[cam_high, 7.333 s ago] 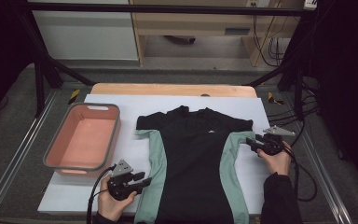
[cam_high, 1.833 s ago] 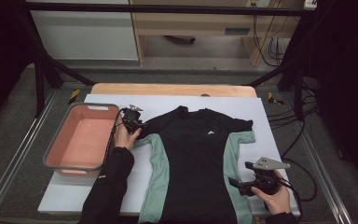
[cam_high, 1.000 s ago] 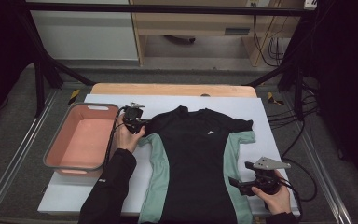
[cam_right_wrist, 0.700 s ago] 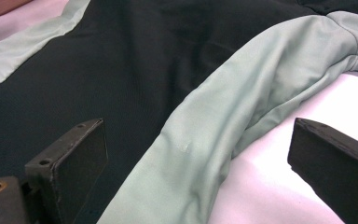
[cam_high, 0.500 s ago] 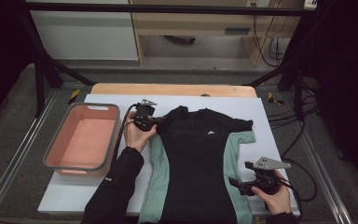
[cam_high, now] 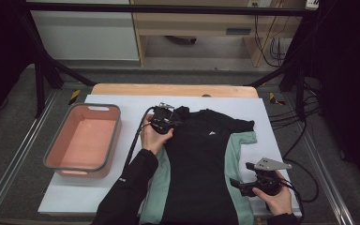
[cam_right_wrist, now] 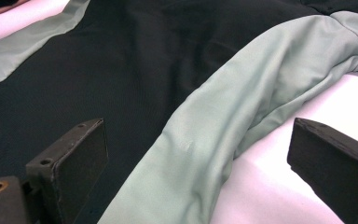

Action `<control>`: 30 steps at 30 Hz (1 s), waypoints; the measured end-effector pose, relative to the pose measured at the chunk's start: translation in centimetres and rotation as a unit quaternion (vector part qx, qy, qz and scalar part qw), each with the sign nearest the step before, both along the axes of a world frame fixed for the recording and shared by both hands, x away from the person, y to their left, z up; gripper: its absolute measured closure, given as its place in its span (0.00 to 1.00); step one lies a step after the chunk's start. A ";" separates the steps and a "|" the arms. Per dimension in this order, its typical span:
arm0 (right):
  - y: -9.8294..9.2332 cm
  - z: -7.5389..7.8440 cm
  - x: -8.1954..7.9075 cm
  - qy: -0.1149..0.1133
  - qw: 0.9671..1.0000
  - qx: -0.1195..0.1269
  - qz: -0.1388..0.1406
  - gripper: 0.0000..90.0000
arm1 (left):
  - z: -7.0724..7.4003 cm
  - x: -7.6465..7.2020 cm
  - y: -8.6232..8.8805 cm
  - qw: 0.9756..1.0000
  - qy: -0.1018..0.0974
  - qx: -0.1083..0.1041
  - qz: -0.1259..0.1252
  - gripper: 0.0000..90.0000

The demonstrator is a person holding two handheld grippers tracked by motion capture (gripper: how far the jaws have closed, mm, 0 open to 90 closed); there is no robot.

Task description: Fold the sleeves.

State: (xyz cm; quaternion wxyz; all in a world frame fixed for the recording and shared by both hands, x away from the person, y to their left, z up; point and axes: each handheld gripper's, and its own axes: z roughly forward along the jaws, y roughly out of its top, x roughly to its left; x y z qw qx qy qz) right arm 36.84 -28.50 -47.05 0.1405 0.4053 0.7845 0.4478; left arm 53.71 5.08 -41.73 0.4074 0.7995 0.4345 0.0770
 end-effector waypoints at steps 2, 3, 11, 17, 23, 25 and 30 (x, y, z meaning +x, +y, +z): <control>0.0 0.0 0.0 0.000 1.000 -0.001 0.002 0.06 | -0.5 0.0 -0.6 1.000 0.004 0.005 -0.001 0.98; 0.0 0.0 0.0 0.000 1.000 -0.001 0.002 0.06 | -0.8 0.0 -0.9 1.000 0.006 0.007 -0.002 0.98; 0.0 0.0 0.0 0.001 1.000 -0.002 0.002 0.06 | -3.2 -0.2 -2.1 1.000 0.008 0.016 -0.019 0.98; 0.1 -0.1 0.0 0.001 1.000 -0.003 0.002 0.07 | -3.6 -0.4 -1.8 0.999 -0.008 0.001 -0.040 0.91; 0.0 0.0 -0.1 0.000 1.000 -0.002 0.002 0.07 | -2.4 -1.1 -1.5 0.998 -0.032 0.003 -0.057 0.74; 0.0 0.0 0.0 0.000 1.000 -0.003 0.002 0.07 | -1.8 -1.4 -1.1 0.997 -0.040 -0.001 -0.060 0.66; 0.0 0.0 -0.1 -0.001 1.000 -0.004 0.001 0.07 | 0.1 -2.1 0.6 0.996 -0.062 -0.002 -0.065 0.48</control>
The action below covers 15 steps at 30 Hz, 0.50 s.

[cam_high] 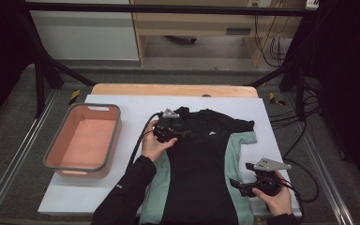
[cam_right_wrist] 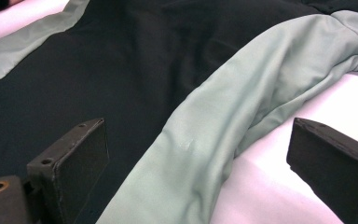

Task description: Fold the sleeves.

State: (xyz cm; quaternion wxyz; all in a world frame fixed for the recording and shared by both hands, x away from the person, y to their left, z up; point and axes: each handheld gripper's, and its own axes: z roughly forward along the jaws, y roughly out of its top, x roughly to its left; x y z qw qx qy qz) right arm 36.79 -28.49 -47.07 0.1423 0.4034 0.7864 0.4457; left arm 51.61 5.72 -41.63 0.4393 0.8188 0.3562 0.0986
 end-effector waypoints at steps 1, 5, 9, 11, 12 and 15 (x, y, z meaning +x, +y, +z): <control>0.0 0.0 0.0 -0.001 1.000 0.000 0.000 0.07 | 0.3 -0.1 0.5 1.000 -0.004 0.004 0.000 0.43; 0.0 0.0 0.0 0.001 1.000 -0.002 0.000 0.07 | 0.5 0.0 2.4 1.000 -0.009 0.025 0.008 0.32; 0.1 -0.1 0.0 0.004 1.000 -0.003 -0.001 0.07 | -0.3 0.3 3.9 0.999 0.006 0.035 0.019 0.30; 0.1 -0.1 0.0 0.004 1.000 -0.004 -0.001 0.07 | -0.7 0.5 4.2 0.999 0.018 0.037 0.019 0.31; 0.1 -0.1 0.1 0.003 1.000 -0.004 -0.001 0.07 | -1.0 0.5 4.3 0.999 0.025 0.041 0.019 0.33; 0.1 -0.2 0.1 0.005 1.000 -0.005 -0.001 0.07 | -1.6 0.7 4.4 0.998 0.042 0.042 0.012 0.46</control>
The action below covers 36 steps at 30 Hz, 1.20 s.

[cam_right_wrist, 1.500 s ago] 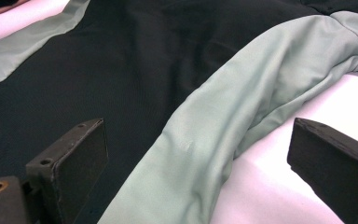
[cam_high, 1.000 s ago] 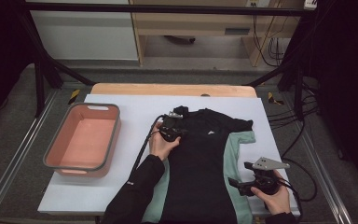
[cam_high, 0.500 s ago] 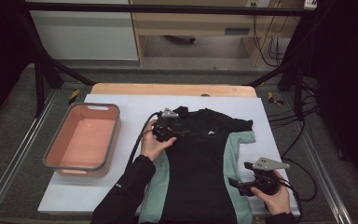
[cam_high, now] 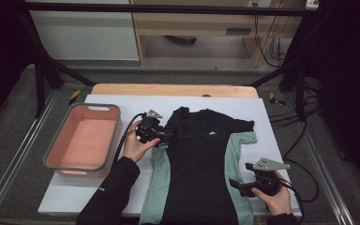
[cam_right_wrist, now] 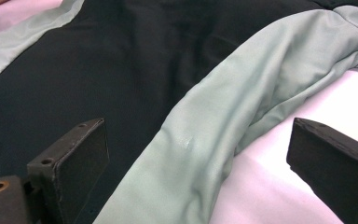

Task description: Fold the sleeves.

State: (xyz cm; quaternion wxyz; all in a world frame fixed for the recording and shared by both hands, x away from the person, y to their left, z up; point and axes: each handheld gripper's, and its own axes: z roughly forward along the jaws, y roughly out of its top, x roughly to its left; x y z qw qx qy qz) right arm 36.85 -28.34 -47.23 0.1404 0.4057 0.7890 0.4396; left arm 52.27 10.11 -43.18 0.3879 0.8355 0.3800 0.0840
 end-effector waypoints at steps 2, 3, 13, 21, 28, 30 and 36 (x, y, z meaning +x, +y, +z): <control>0.0 0.0 0.0 -0.001 1.000 -0.001 0.001 0.07 | -0.2 0.0 -0.1 1.000 0.004 0.002 0.001 0.54; 0.0 0.0 0.0 -0.001 1.000 -0.001 0.001 0.07 | -0.4 0.0 -0.1 1.000 0.006 0.003 0.000 0.58; 0.0 0.0 0.0 -0.002 1.000 0.000 0.000 0.07 | -0.2 -0.4 -0.6 1.000 0.024 -0.005 -0.017 0.92; 0.0 0.0 0.0 -0.002 1.000 0.000 0.001 0.07 | 0.7 -0.1 -2.9 0.999 0.026 -0.036 -0.023 0.94; 0.0 0.0 0.0 -0.001 1.000 0.000 0.001 0.07 | -0.8 -0.1 -5.0 0.999 0.027 -0.024 -0.033 0.95; -0.1 0.0 0.0 -0.003 1.000 0.001 0.002 0.07 | -1.1 -0.5 -4.9 0.999 0.023 -0.025 -0.037 0.95; 0.0 0.0 0.0 -0.003 1.000 -0.001 0.001 0.07 | -1.7 -1.5 -4.6 0.998 0.001 -0.026 -0.052 0.94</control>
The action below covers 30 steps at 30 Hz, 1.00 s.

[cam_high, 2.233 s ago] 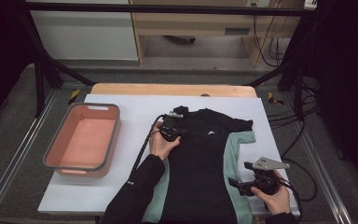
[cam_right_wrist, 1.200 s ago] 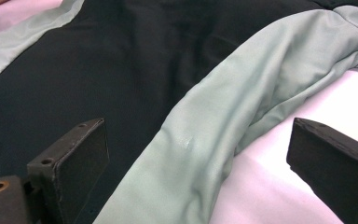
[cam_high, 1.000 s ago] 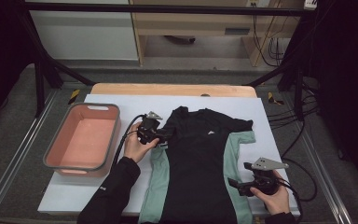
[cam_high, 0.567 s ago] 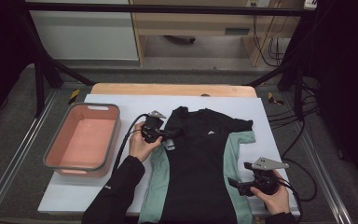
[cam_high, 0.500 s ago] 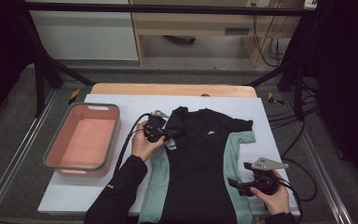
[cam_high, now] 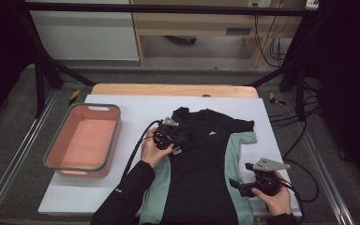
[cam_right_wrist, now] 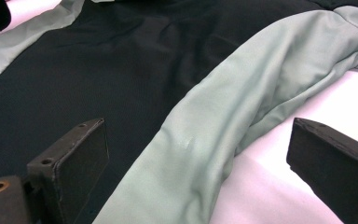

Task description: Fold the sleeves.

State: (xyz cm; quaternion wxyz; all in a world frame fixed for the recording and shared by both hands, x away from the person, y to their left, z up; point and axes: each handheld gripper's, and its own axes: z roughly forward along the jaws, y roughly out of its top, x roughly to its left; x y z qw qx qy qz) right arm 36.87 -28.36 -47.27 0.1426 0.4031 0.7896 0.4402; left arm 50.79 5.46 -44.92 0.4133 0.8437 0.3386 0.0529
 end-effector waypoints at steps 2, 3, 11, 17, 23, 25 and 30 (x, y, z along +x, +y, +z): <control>0.0 0.0 0.0 0.003 1.000 -0.001 -0.002 0.07 | -0.2 0.0 0.0 1.000 -0.002 0.001 0.000 0.94; 0.0 0.0 0.0 0.002 1.000 -0.001 -0.002 0.07 | -0.3 0.0 -0.1 1.000 -0.003 0.002 -0.002 0.93; 0.0 0.1 0.0 0.001 1.000 0.003 -0.003 0.06 | 0.5 -0.3 0.2 1.000 -0.006 -0.007 -0.008 0.71; 0.0 0.3 0.0 -0.001 1.000 0.007 -0.003 0.06 | 2.2 -1.1 1.9 0.999 -0.042 -0.015 0.002 0.46; 0.0 0.8 -0.1 -0.004 1.000 0.014 -0.008 0.05 | 3.1 -2.1 4.0 0.998 -0.063 -0.011 0.004 0.21; 0.0 1.0 0.0 -0.006 1.000 0.015 -0.008 0.05 | 3.1 -2.5 4.7 0.998 -0.063 -0.010 0.002 0.17; 0.2 1.3 0.1 -0.008 1.000 0.011 -0.005 0.03 | 2.9 -3.4 6.5 0.998 -0.052 -0.022 0.006 0.11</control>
